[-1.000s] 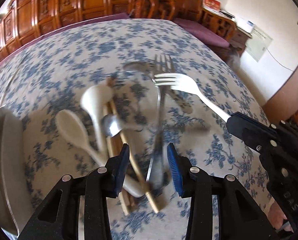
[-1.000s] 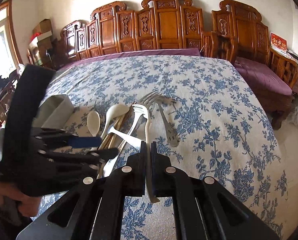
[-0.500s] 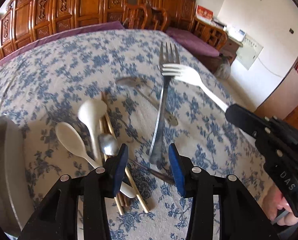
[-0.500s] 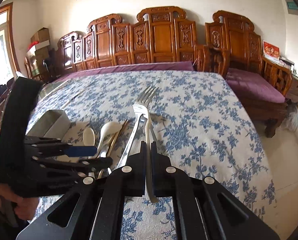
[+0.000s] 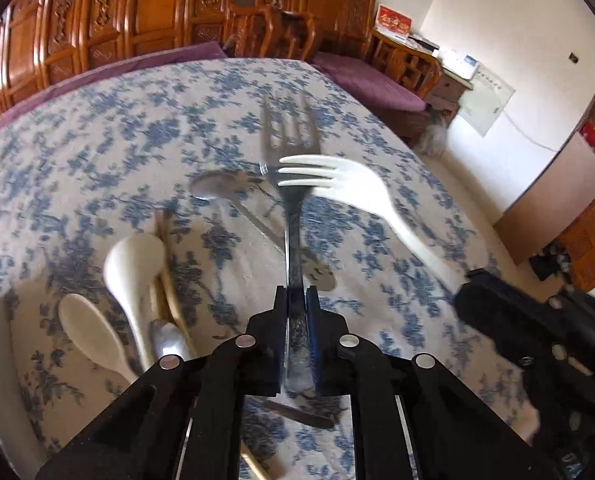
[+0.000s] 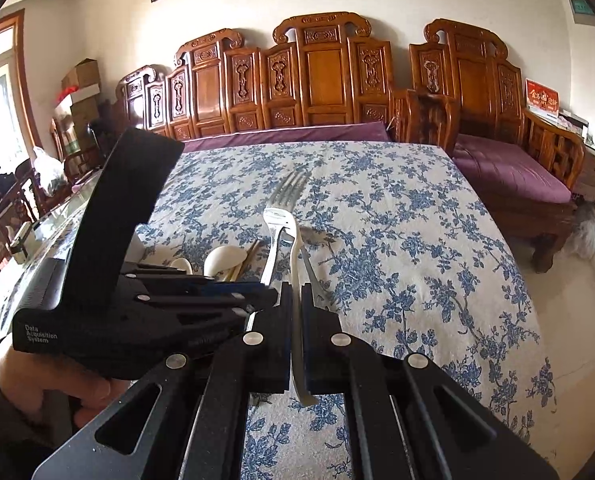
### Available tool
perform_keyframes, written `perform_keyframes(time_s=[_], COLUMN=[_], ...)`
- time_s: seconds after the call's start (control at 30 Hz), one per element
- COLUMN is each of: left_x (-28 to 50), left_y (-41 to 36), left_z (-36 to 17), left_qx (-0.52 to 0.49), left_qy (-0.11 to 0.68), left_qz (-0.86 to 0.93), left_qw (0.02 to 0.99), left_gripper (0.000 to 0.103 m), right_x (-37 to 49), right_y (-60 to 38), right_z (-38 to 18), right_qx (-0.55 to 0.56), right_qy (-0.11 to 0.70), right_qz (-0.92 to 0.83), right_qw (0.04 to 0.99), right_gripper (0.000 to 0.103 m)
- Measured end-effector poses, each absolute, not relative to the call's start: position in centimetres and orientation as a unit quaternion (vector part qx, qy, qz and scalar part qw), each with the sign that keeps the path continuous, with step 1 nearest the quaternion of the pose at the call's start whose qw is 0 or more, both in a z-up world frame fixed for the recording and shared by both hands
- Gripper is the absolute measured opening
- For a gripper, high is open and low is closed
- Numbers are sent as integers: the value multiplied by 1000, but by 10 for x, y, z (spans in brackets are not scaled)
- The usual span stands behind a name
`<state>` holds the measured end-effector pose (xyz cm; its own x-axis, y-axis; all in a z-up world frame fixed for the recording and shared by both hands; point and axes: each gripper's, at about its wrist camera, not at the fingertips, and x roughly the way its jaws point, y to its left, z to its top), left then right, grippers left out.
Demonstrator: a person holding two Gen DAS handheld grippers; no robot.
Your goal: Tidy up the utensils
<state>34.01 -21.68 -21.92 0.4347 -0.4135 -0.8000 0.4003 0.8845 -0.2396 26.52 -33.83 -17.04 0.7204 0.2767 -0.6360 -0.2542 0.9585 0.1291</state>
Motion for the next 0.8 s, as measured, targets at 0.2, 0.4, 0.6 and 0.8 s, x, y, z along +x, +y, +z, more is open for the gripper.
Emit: perform_keyframes(time_s=[0.2, 0.4, 0.6, 0.8], left_x=[341, 348, 340, 331], left_y=[-209, -184, -170, -152], left_z=[-219, -223, -202, -167], left_qx=[2, -26, -5, 0], left_qy=[473, 489, 473, 450], left_qz=[-232, -199, -195, -195], left_qw=[850, 849, 859, 872], left_gripper=[8, 8, 8, 8], right_x=[266, 266, 264, 262], right_y=[-339, -334, -328, -311], right_z=[-172, -176, -174, -165], right_qx=[22, 11, 7, 5], right_qy=[350, 361, 361, 356], right_qz=[149, 154, 156, 155], right_qw=[925, 920, 920, 921], right_gripper=[5, 5, 5, 5])
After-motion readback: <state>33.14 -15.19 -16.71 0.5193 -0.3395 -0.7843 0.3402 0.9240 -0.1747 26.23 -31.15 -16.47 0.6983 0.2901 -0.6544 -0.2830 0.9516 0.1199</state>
